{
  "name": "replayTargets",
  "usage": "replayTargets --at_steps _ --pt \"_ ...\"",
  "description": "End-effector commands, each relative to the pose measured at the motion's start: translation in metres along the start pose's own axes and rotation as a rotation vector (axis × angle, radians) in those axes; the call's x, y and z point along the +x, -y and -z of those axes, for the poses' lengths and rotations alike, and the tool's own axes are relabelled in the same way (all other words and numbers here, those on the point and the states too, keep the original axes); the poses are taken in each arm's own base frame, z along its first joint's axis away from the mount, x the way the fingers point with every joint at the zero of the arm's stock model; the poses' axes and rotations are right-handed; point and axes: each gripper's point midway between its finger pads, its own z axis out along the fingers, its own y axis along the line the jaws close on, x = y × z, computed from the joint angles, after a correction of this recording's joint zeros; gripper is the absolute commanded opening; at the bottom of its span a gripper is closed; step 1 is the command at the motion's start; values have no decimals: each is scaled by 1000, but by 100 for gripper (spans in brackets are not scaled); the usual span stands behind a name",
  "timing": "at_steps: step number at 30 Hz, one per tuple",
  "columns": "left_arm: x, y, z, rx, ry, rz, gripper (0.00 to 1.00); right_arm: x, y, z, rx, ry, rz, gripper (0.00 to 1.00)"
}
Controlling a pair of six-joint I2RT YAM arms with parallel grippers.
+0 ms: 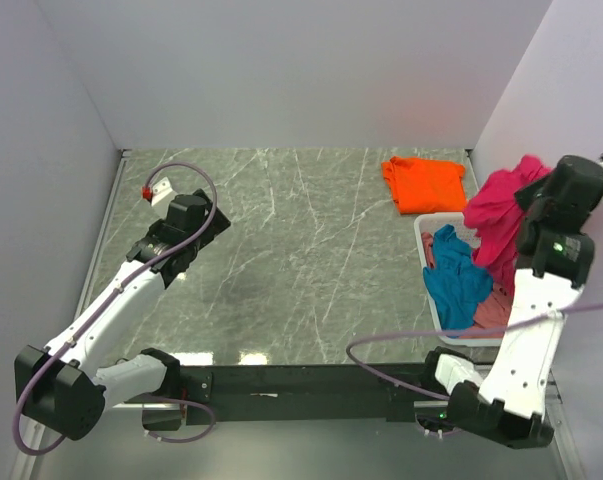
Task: Fold and stack the t-shirts
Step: Move the tshirt to the center of the board
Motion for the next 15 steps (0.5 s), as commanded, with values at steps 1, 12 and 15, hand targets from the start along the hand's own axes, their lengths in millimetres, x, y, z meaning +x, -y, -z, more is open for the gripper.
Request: replayTargets --at_steps 1,12,15 --pt "-15 17 11 81 33 21 99 -48 -35 54 -188 99 15 0" --pt "-17 16 16 82 35 40 99 -75 -188 152 -779 38 177 0" --pt "-18 10 19 52 37 64 99 -25 -248 173 -991 -103 256 0"
